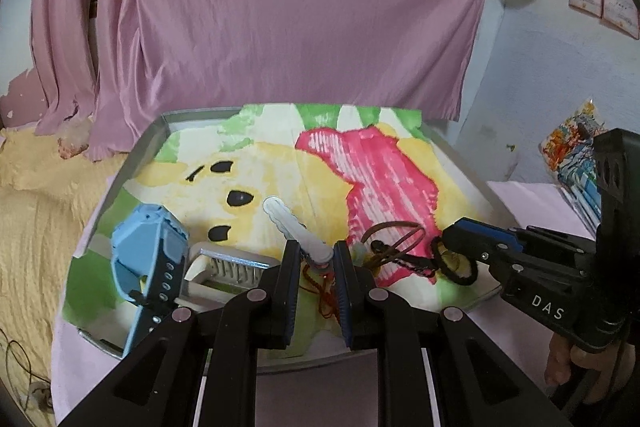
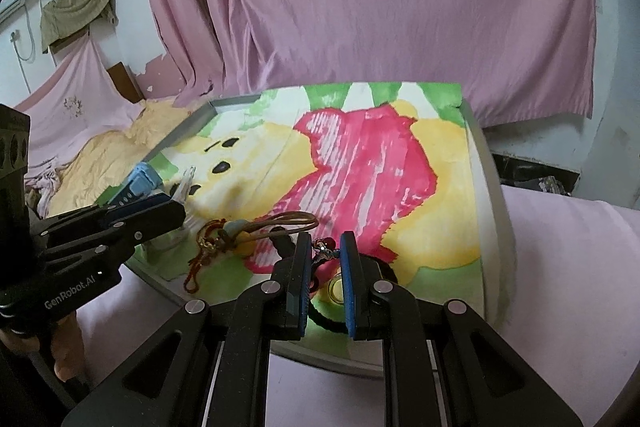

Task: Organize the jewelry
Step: 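Carry the white clip and earring over the tray and open both tools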

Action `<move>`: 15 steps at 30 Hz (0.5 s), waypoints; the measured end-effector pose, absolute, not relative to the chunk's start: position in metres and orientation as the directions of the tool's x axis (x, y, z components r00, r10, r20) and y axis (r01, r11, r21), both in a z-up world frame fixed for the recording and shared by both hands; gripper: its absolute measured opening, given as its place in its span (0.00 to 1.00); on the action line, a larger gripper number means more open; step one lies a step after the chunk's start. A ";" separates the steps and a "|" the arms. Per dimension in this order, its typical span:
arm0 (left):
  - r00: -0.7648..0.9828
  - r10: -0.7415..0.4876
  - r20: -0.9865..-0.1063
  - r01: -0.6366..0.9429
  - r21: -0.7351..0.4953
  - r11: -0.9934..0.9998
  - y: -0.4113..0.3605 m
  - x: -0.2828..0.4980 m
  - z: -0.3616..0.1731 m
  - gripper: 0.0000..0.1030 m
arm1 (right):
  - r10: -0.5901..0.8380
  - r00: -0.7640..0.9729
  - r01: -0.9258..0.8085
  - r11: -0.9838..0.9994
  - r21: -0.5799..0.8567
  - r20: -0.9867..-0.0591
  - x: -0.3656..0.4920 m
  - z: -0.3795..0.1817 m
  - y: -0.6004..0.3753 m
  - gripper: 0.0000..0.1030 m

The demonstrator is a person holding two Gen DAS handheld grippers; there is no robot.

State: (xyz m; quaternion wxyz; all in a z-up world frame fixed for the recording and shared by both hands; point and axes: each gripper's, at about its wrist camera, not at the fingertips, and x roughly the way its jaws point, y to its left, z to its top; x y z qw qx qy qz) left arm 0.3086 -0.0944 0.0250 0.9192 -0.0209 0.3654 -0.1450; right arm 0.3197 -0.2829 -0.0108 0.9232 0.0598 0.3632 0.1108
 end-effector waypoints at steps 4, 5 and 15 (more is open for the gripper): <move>0.662 -0.277 -0.696 0.243 -0.151 0.958 -0.094 0.314 0.017 0.15 | 0.256 0.690 -0.169 0.966 0.194 -0.677 0.324 -0.017 -0.278 0.12; 0.659 -0.278 -0.699 0.244 -0.150 0.958 -0.095 0.314 0.017 0.15 | 0.257 0.688 -0.168 0.966 0.195 -0.679 0.324 -0.018 -0.278 0.12; 0.656 -0.284 -0.699 0.254 -0.149 0.956 -0.097 0.315 0.016 0.16 | 0.258 0.683 -0.159 0.966 0.205 -0.684 0.327 -0.021 -0.277 0.13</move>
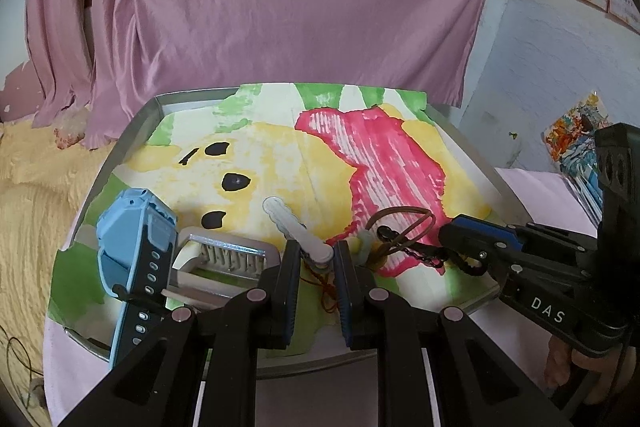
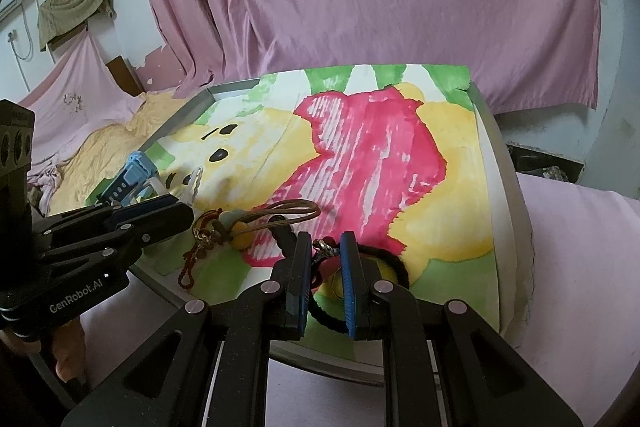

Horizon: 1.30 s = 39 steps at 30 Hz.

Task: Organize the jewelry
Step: 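Carry the white clip and earring over the tray and open both tools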

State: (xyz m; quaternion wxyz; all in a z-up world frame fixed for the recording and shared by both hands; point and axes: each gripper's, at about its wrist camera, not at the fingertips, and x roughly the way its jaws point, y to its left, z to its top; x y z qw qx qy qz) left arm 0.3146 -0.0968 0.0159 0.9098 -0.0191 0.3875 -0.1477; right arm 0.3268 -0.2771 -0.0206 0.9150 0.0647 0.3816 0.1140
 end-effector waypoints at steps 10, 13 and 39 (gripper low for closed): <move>0.660 -0.282 -0.696 0.252 -0.149 0.956 -0.096 0.314 0.016 0.16 | 0.247 0.694 -0.134 0.967 0.215 -0.677 0.324 -0.023 -0.284 0.26; 0.663 -0.280 -0.694 0.248 -0.149 0.957 -0.096 0.314 0.017 0.16 | 0.239 0.703 -0.126 0.969 0.214 -0.669 0.322 -0.021 -0.286 0.31; 0.777 -0.245 -0.579 0.194 -0.150 0.969 -0.079 0.287 0.042 0.68 | 0.125 0.833 -0.032 0.983 0.180 -0.539 0.289 0.004 -0.303 0.73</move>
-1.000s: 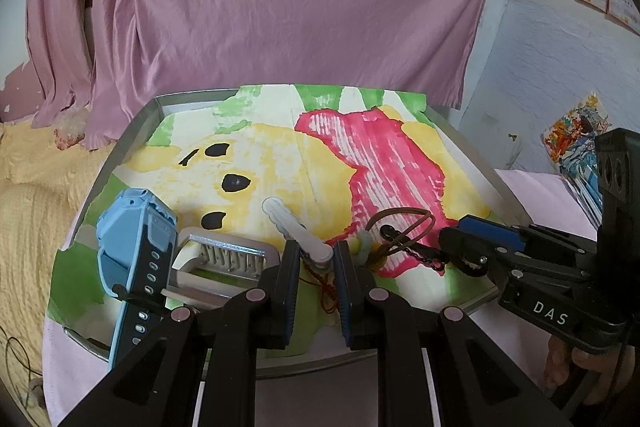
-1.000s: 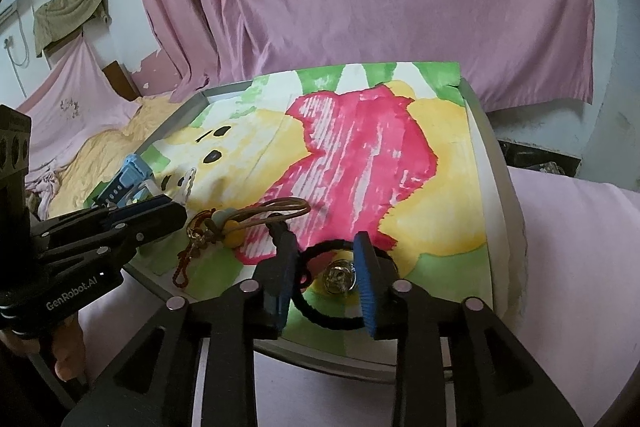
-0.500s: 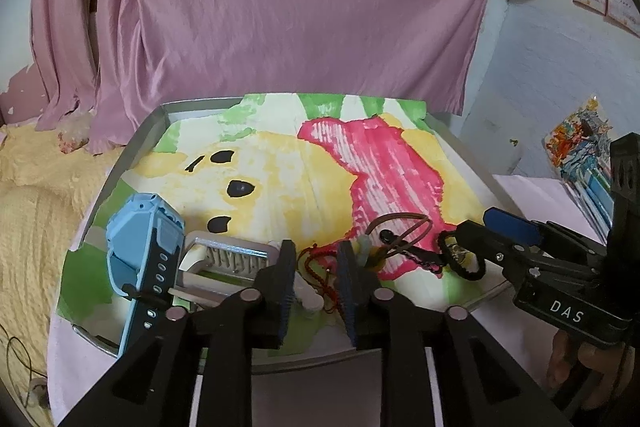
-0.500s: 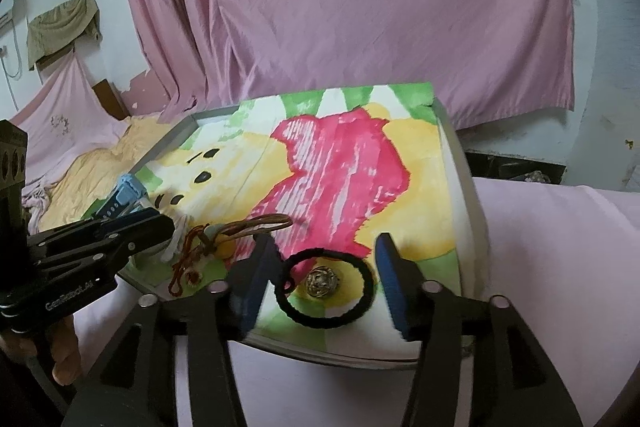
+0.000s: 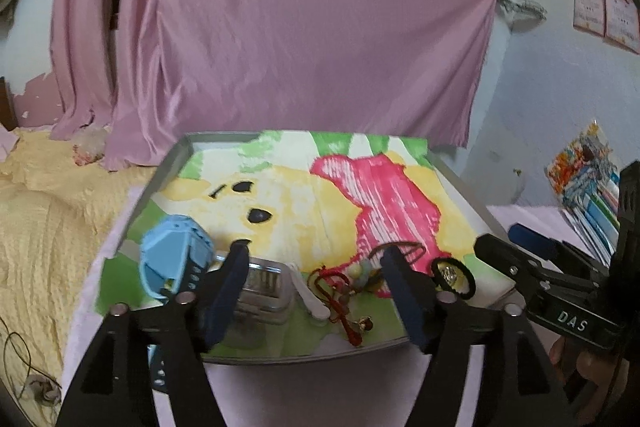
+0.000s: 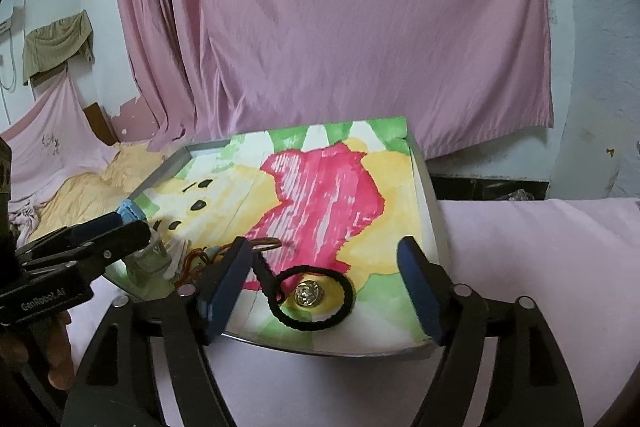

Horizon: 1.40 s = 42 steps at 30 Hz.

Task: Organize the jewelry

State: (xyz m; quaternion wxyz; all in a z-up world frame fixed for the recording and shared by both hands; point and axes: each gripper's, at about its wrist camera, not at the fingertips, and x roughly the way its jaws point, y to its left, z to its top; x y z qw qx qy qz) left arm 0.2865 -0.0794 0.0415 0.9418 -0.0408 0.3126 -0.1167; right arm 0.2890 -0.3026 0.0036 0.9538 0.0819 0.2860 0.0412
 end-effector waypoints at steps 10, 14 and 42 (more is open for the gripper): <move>0.843 -0.170 -0.510 0.106 -0.152 0.983 -0.058 0.264 0.048 0.98 | 0.128 0.868 -0.045 0.983 0.180 -0.480 0.273 0.012 -0.301 0.94; 0.864 -0.151 -0.481 0.091 -0.146 0.985 -0.054 0.256 0.050 0.99 | 0.114 0.883 -0.036 0.983 0.177 -0.454 0.265 0.016 -0.301 0.98; 0.929 -0.110 -0.354 0.070 -0.125 0.990 -0.037 0.181 0.061 0.99 | 0.061 0.942 -0.012 0.989 0.148 -0.330 0.188 0.037 -0.296 0.98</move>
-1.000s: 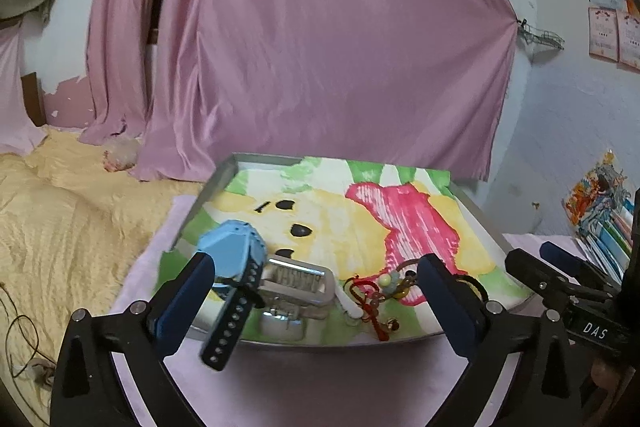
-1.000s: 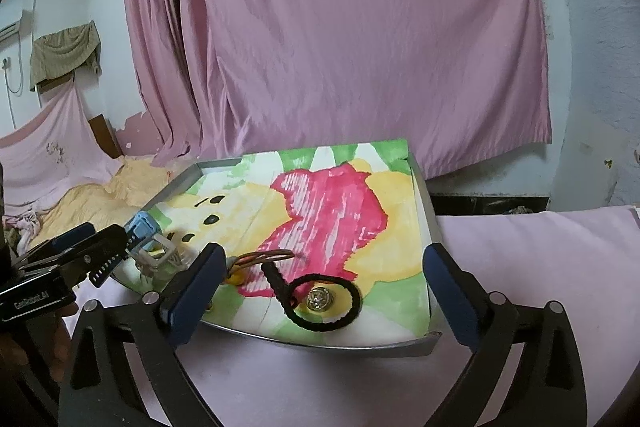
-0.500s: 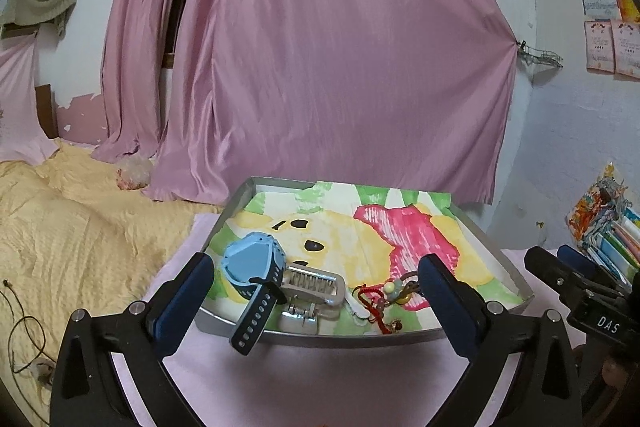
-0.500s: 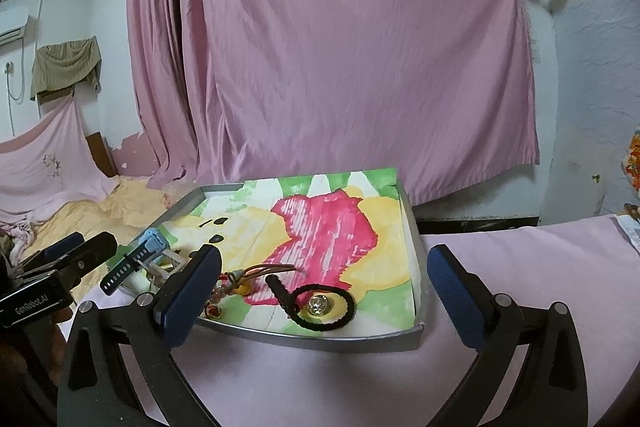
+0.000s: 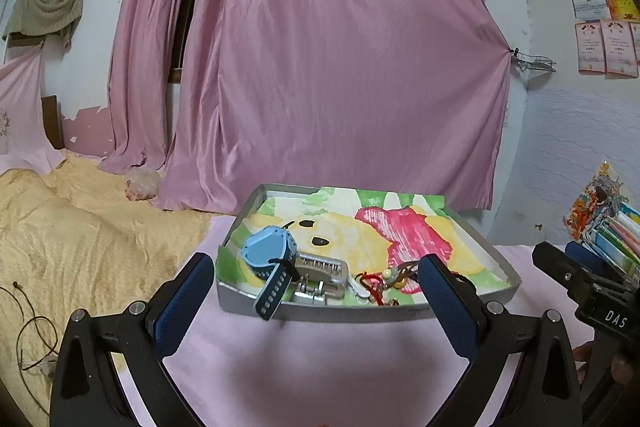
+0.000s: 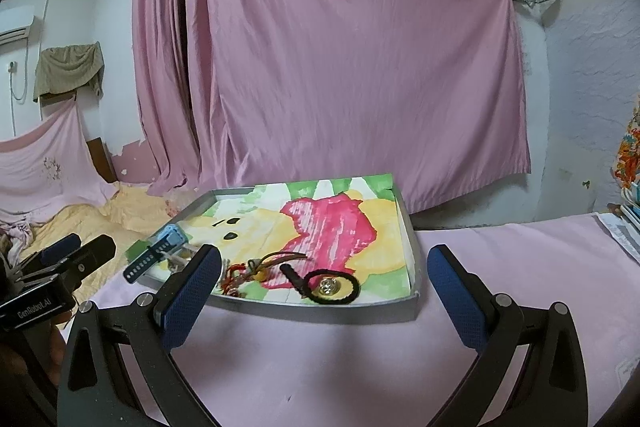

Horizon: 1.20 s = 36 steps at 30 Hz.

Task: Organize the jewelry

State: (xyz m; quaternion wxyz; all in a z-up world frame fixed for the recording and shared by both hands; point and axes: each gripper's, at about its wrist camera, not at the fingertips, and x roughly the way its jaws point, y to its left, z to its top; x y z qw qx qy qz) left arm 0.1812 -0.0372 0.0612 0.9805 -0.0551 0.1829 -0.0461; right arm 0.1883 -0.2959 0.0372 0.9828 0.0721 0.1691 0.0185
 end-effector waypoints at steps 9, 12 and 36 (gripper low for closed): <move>0.940 -0.090 -0.330 0.055 -0.113 0.992 -0.030 0.143 0.063 0.99 | 0.067 0.953 -0.028 0.990 0.136 -0.295 0.144 0.042 -0.289 0.98; 0.942 -0.084 -0.326 0.052 -0.108 0.993 -0.028 0.128 0.063 0.99 | 0.074 0.955 -0.036 0.990 0.134 -0.286 0.128 0.042 -0.286 0.98; 0.951 -0.054 -0.303 0.025 -0.096 0.995 -0.015 0.040 0.033 0.99 | 0.064 0.970 -0.042 0.994 0.096 -0.235 0.037 0.010 -0.276 0.98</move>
